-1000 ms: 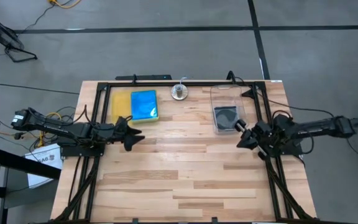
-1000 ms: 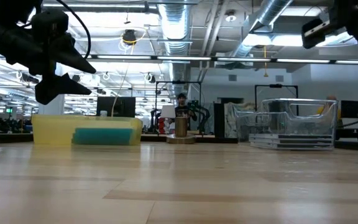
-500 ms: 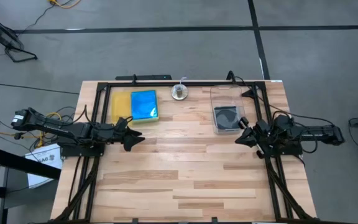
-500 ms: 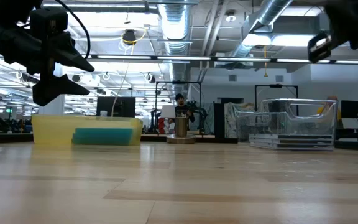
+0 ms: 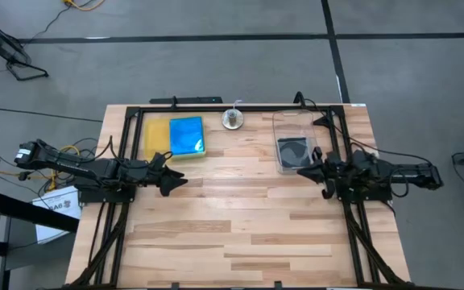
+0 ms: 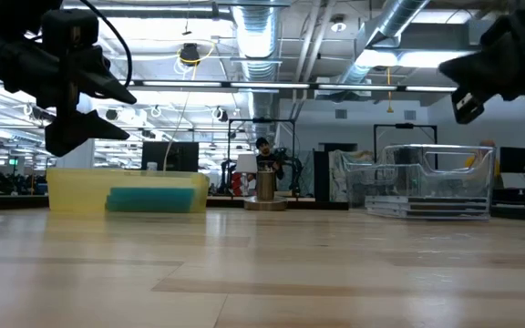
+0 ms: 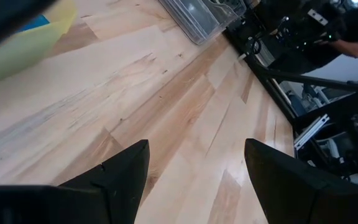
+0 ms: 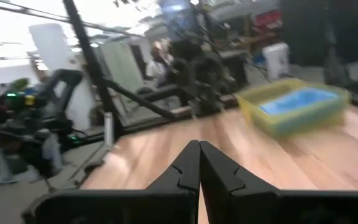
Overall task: Pick & place jewel cases by type
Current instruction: Return to Home Position
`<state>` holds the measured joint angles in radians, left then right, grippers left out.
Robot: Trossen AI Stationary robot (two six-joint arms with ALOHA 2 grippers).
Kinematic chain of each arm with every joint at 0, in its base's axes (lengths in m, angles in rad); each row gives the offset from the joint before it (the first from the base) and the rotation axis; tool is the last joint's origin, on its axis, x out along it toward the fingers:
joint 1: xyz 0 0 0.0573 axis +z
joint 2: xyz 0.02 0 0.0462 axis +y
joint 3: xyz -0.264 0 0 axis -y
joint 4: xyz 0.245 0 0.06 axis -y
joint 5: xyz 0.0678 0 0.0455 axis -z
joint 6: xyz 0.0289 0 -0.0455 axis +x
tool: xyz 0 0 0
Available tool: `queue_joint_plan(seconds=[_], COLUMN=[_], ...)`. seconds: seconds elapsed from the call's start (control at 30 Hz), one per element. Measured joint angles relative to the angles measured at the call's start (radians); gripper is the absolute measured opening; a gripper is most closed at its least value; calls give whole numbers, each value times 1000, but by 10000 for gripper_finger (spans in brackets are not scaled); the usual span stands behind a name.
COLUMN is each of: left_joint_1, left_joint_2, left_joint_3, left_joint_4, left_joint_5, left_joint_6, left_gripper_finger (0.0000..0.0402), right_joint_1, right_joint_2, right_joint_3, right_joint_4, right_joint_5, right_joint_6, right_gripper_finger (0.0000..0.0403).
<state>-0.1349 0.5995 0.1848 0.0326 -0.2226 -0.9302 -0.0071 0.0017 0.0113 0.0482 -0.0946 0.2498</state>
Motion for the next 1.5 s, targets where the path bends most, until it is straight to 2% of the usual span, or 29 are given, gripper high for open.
queue_joint_plan(seconds=[0.37,0.63,0.77,0.83,0.9,1.1,1.2,1.33,1.43,1.5], left_joint_1=[0,-1,0,-1,-2,-30,-47,-68,-77,-82], left_joint_2=[0,0,-2,-15,-24,-76,-111,-174,-265,-336], left_joint_3=[0,0,0,-18,-52,-114,-119,-124,-169,-173], left_joint_4=[9,40,88,175,249,263,229,160,170,119], left_joint_5=[25,75,195,276,333,426,415,327,306,303], left_joint_6=[-173,145,307,372,399,440,479,507,509,510], left_gripper_finger=[256,256,256,256,256,256,256,256,256,256], right_joint_1=[-1,-1,-1,-1,-1,-1,-1,-1,-1,-1], right_joint_2=[0,0,0,0,0,0,0,0,0,0], right_joint_3=[3,4,4,4,5,5,5,5,5,5], right_joint_4=[-39,-41,-41,-41,-41,-41,-41,-41,-42,-42], right_joint_5=[19,18,18,18,18,17,17,16,16,15], right_joint_6=[12,13,13,13,13,13,13,13,13,13], right_gripper_finger=[0,0,0,0,0,0,0,0,0,0])
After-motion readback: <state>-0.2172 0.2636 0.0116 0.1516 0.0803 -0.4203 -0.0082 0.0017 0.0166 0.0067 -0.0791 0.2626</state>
